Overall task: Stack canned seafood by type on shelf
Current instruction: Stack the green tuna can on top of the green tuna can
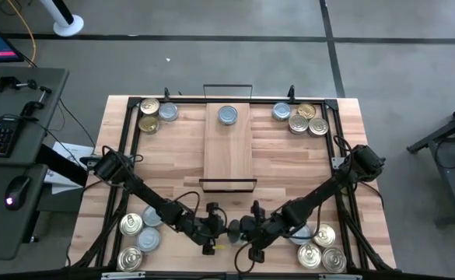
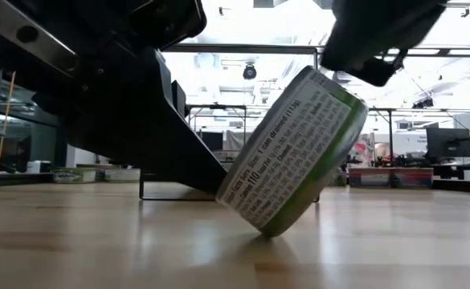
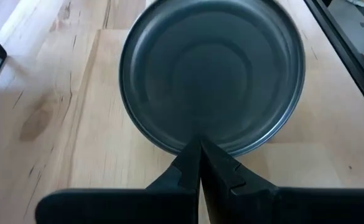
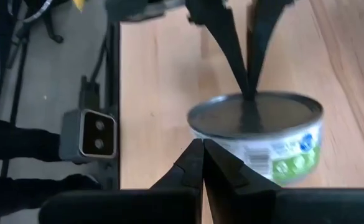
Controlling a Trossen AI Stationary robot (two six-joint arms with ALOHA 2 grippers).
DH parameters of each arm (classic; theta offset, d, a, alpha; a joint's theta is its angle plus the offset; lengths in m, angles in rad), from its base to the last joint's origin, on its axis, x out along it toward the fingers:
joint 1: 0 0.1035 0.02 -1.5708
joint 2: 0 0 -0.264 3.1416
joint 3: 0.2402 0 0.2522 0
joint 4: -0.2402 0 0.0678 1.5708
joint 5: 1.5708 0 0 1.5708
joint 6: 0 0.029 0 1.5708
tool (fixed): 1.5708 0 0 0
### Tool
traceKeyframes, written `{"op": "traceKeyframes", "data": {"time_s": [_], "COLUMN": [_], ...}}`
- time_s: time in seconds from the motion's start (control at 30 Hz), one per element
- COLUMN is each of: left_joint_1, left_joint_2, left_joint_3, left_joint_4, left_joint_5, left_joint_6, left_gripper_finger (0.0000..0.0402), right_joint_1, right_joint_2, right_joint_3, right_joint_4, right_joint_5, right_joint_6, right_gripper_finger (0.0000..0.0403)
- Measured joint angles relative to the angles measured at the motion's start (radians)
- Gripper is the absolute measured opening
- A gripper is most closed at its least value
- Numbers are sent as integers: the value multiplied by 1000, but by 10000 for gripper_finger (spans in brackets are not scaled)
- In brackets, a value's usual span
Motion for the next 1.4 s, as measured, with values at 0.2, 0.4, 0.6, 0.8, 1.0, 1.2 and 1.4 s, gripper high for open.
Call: {"op": "traceKeyframes", "data": {"time_s": [0.2, 0.4, 0.6, 0.8, 1.0, 1.2, 1.4], "left_joint_1": [0, 0, -13, -24, -25, -26, -25], "left_joint_2": [0, 26, 69, 74, 76, 77, 76], "left_joint_3": [0, 0, 1, 0, 0, 2, 2], "left_joint_4": [-5, -2, 35, 72, 92, 202, 255], "left_joint_5": [-3, -7, -30, -55, -49, -45, -50], "left_joint_6": [-3, -36, -123, -142, -168, -152, -151], "left_gripper_finger": [0, 0, 0, 0, 0, 0, 0], "right_joint_1": [-9, -30, -38, -25, 5, -7, -59], "right_joint_2": [0, 1, 1, -23, -65, -46, -20], "right_joint_3": [0, 0, 0, 0, 0, -29, -29], "right_joint_4": [27, 50, 92, 1, -197, -220, -185], "right_joint_5": [-1, 8, 9, -4, 6, -13, 9], "right_joint_6": [-22, -31, -72, -11, 68, 91, 58], "right_gripper_finger": [0, 0, 0, 0, 0, 0, 0]}}
